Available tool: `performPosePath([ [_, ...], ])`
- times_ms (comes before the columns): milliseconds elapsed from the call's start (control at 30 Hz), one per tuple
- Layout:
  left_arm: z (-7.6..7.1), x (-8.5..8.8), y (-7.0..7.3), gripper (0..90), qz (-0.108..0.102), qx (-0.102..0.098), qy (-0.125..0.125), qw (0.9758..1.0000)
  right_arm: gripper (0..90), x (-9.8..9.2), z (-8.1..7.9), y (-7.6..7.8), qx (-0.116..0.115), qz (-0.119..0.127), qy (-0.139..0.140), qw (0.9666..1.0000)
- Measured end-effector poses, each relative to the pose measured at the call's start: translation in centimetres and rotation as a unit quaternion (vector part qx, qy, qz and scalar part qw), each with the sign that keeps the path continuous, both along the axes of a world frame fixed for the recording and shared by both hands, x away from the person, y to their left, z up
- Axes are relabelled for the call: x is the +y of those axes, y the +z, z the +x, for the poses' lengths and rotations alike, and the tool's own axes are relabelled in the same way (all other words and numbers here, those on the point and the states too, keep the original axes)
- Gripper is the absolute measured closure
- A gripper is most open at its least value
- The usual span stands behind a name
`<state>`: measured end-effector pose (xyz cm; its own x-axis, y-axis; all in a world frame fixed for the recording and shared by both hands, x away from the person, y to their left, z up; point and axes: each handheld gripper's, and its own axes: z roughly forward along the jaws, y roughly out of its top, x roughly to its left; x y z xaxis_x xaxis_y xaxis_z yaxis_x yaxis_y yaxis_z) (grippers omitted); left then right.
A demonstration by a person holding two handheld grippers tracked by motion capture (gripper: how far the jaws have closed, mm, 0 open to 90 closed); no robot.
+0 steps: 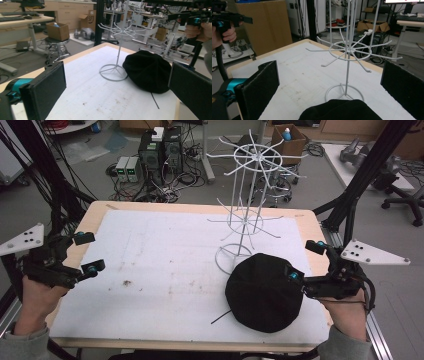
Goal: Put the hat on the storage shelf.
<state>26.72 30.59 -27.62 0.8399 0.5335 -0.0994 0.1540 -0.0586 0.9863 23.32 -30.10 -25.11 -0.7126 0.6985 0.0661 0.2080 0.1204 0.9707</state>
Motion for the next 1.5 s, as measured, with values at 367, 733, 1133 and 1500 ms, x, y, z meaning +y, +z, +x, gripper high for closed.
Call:
performPosePath([
  [367, -0.1, 0.1, 0.0, 1.7, -0.001, 0.0, 0.001, 1.0, 0.9, 0.2, 0.1, -0.2, 0.003, -0.006, 0.003, 1.0],
  [733, 0.1, 0.4, -0.1, 1.7, -0.004, 0.003, 0.004, 1.0, 0.9, 0.9, 0.6, -1.1, 0.001, -0.037, 0.031, 0.9988],
  [1133, 0.2, 0.3, -0.3, 1.7, -0.001, 0.006, 0.005, 1.0, 0.9, 1.5, 1.0, -3.2, 0.007, -0.07, 0.055, 0.996],
  [1500, 0.4, 0.1, -0.5, 1.7, 0.002, 0.011, 0.006, 0.9999, 0.9, 1.5, 1.3, -5.9, 0.018, -0.077, 0.055, 0.9954],
])
